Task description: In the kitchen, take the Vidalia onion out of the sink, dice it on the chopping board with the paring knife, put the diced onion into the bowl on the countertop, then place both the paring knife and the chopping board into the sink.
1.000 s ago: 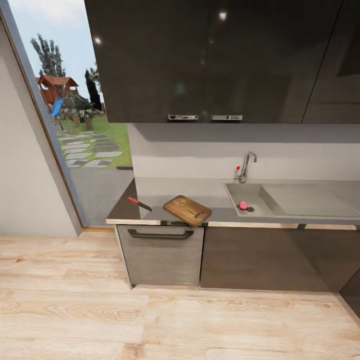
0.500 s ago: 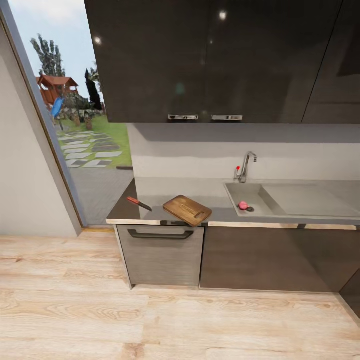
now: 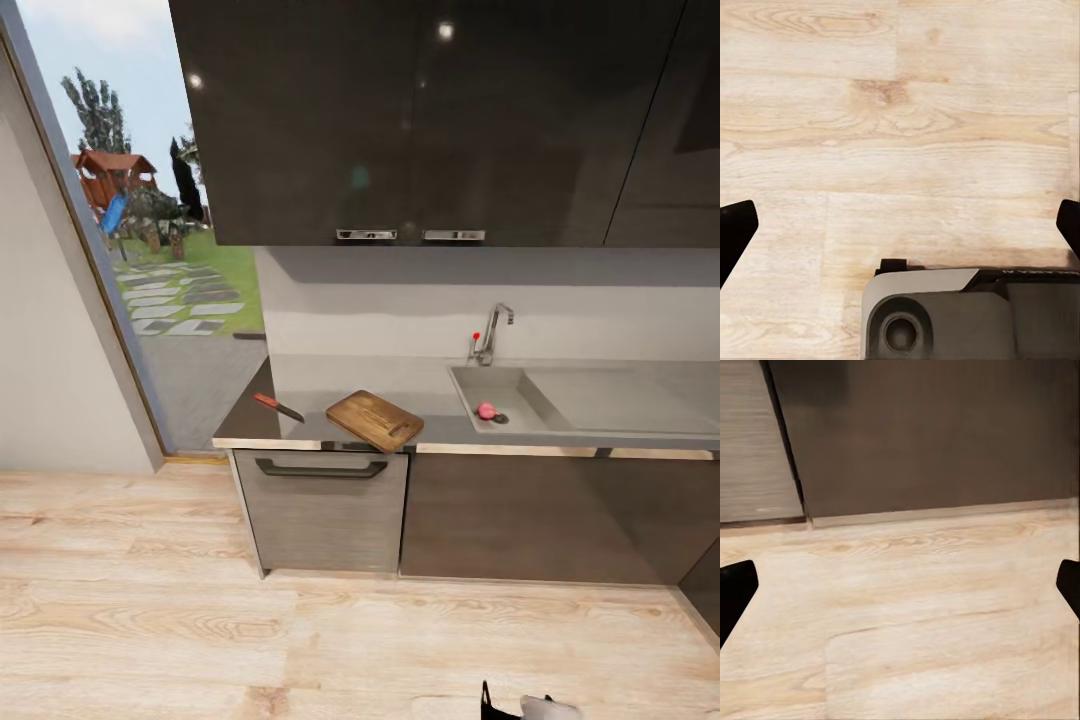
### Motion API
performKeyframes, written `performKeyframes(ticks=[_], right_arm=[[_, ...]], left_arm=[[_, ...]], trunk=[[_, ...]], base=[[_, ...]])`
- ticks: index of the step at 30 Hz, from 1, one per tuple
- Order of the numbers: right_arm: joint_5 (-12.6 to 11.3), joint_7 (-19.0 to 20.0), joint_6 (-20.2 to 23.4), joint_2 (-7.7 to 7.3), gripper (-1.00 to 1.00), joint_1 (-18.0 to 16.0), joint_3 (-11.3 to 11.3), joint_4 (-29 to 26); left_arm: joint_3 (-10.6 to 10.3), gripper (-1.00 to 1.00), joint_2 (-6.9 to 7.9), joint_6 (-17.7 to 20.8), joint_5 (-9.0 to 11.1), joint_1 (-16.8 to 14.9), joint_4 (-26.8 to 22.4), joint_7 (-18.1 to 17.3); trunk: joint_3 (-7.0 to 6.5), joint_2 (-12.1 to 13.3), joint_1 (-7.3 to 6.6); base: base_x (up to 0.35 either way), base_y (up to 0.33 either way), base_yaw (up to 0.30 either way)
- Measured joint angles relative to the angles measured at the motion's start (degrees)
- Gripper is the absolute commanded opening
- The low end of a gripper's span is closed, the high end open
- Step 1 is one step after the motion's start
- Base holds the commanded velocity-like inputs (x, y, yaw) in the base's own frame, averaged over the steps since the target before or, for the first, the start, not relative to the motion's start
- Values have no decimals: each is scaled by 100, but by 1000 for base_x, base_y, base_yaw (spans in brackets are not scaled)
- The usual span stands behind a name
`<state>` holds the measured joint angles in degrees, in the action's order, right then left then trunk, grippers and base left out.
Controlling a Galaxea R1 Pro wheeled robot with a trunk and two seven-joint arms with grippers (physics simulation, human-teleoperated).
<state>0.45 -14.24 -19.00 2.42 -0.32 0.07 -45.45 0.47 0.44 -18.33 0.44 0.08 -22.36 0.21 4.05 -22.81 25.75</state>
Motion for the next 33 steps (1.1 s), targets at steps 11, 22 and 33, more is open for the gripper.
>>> performKeyframes(ticks=[11, 22, 33], right_arm=[[-4, -313, 2242, 18, 100, -490, 1, -2028], [-22, -728, 3424, 45, 100, -1859, 15, -2220], [-20, -845, 4373, 311, 100, -3041, 19, -2211]], left_arm=[[2, 100, 16, 5, 5, 0, 7, 3], [-8, 100, 35, -14, -6, 0, -30, -5], [-28, 100, 39, -196, -4, 0, -26, -18]], trunk=[[0, 1, 0], [0, 1, 0], [-1, 1, 0]], base=[[0, 0, 0], [0, 0, 0], [0, 0, 0]])
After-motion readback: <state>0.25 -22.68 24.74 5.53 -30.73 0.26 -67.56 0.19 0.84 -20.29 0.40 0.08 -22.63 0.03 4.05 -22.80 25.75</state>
